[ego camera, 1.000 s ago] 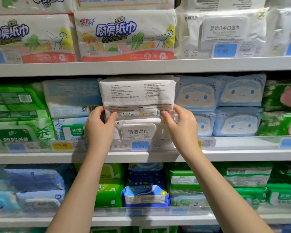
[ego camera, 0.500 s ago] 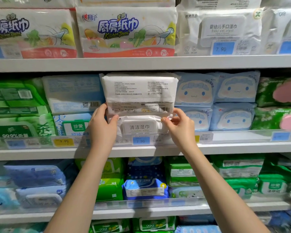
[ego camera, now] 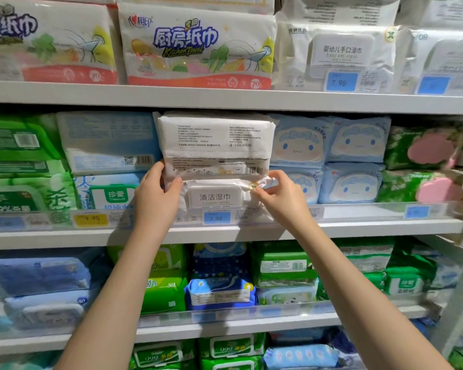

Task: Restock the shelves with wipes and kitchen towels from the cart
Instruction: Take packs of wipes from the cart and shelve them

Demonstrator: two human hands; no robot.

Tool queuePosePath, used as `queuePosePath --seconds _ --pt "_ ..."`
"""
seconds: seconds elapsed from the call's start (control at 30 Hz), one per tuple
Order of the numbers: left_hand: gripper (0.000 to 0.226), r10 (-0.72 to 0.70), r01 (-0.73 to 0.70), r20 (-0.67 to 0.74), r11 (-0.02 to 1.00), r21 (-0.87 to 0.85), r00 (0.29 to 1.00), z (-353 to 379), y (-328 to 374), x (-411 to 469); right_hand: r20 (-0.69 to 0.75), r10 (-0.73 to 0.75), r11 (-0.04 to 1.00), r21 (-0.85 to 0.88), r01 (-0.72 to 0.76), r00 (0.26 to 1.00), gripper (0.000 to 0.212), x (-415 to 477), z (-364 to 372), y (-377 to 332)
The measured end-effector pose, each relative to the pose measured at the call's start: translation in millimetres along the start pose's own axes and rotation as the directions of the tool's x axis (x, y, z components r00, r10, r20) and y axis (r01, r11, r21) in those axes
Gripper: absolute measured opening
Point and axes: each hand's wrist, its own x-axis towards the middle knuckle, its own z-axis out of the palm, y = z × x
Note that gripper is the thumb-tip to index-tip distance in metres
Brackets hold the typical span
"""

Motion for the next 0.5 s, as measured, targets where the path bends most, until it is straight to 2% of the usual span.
queuePosePath --seconds 0.1,0.27,0.33,0.4,0.5 --pt "0.022 0.007 -0.007 -0.001 1.0 0.001 1.0 0.3 0.4 -2.1 -0.045 0.01 0.999 0.034 -0.008 0.999 0.052 -1.7 7.2 2.3" --pt "0.024 0.011 -0.011 -0.02 1.0 0.001 1.0 0.3 0.4 -3.5 -0.067 0.011 0.999 0.046 -0.008 0.998 0.057 -0.6 8.9 7.9" --pt "0.026 0.007 -0.007 -0.027 1.0 0.0 1.0 1.2 0.6 -4.1 -0.084 0.003 1.0 0.022 -0.001 0.996 0.053 -2.1 10.2 9.3" --pt "0.028 -0.001 0.001 -0.038 1.0 0.005 0.999 1.7 -0.2 -4.2 -0.076 -0.035 0.998 -0.063 0.03 0.996 0.04 -3.7 8.3 11.1" --pt "0.027 0.006 -0.005 -0.064 1.0 0.017 0.998 3.1 -1.3 -4.3 0.026 -0.093 0.985 -0.143 0.095 0.995 0.032 2.3 1.0 16.6"
